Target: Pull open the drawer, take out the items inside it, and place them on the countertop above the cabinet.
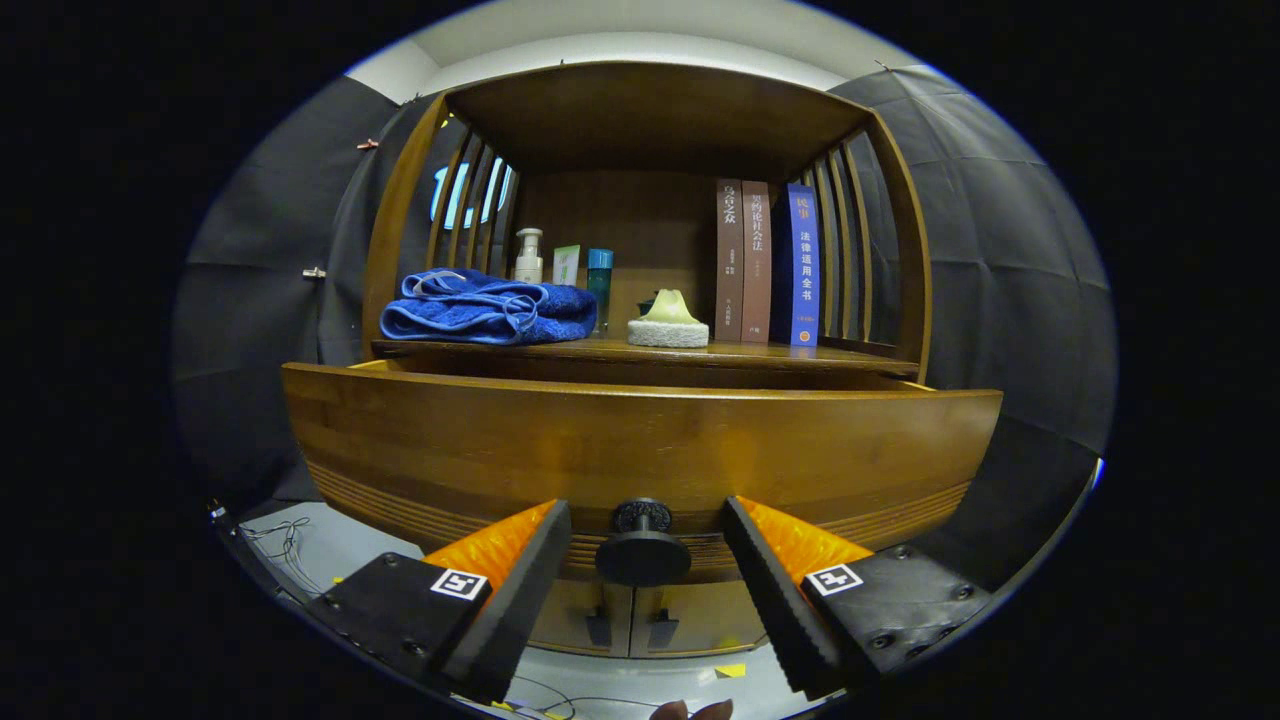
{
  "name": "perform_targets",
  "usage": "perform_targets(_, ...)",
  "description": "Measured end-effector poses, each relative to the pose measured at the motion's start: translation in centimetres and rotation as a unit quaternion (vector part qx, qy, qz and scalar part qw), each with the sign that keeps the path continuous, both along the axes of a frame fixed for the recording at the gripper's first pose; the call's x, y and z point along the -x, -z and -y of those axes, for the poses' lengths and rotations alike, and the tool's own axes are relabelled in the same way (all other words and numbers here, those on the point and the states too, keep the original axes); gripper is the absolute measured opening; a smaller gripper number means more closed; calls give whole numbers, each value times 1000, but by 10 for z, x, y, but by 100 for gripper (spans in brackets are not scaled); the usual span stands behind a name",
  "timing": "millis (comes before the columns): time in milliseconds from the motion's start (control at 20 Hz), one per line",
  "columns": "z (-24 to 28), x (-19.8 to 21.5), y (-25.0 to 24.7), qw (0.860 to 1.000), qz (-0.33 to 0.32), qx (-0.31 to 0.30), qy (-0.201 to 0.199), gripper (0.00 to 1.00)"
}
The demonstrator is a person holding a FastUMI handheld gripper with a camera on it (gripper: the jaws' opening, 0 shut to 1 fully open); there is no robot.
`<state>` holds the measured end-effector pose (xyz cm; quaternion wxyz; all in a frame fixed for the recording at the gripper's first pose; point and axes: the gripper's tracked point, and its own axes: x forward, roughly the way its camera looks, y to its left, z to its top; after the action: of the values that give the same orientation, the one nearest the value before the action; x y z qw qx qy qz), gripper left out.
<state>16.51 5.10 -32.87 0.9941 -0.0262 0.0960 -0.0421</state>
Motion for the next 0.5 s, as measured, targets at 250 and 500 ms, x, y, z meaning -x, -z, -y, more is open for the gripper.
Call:
perform_targets(250,1,-27,2,1000,2,-1,1,100)
perform_targets(500,4,-51,5,1000,1,9,-3,100)
